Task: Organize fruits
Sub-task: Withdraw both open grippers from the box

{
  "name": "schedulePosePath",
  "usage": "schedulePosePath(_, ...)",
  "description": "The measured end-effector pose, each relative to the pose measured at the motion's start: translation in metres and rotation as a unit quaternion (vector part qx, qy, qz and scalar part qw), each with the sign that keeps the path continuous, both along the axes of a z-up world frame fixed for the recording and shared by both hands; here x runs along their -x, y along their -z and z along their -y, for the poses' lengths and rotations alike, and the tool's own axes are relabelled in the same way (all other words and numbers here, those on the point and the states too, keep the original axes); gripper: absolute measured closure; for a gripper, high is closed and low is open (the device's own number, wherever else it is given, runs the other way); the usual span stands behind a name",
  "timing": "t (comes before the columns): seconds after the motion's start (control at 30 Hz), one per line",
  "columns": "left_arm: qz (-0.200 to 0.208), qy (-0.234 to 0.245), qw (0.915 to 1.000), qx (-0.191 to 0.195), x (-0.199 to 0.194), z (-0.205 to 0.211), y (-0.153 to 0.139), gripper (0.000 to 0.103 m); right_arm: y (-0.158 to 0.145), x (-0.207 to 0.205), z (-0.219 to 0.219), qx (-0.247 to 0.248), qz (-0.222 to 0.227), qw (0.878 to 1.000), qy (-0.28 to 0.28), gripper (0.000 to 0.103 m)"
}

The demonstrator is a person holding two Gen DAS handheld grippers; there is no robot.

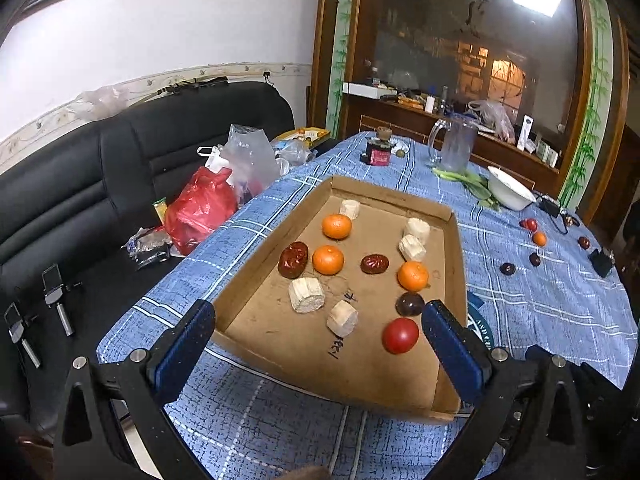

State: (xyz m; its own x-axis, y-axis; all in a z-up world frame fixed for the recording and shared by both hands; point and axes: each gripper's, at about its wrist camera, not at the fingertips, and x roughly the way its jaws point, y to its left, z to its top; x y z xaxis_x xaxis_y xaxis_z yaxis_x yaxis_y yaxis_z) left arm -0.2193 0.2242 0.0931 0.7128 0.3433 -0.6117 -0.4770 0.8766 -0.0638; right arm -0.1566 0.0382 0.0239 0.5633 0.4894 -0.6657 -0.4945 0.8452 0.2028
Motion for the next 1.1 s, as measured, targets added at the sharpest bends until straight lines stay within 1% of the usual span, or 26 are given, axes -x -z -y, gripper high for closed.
schedulePosePath(0.3,-0.023,0.005,0.9997,0.000,-0.007,0.000,0.009,0.000,0.002,0.004,-0.005,0.009,0.000,1.000,-0.005,0.024)
schedulePosePath(0.57,-0.032,0.010,0.9994,-0.003,-0.010,0.003,0.012,0.000,0.004,0.002,-0.007,0.015,-0.003,1.000,-0.004,0.023)
schedulePosePath(0.87,-0.034,0.022,0.9991,-0.006,-0.013,0.006,0.015,0.000,0.004,0.005,-0.010,0.021,0.005,1.000,-0.009,0.022)
schedulePosePath(1.0,-0.032,0.017,0.9992,-0.016,-0.010,0.008,0.015,0.000,0.005,0.007,-0.011,0.023,0.006,1.000,-0.011,0.021)
schedulePosePath(1.1,-0.031,0.018,0.9993,-0.016,-0.010,0.008,0.014,0.000,0.005,0.008,-0.012,0.024,0.007,1.000,-0.013,0.020)
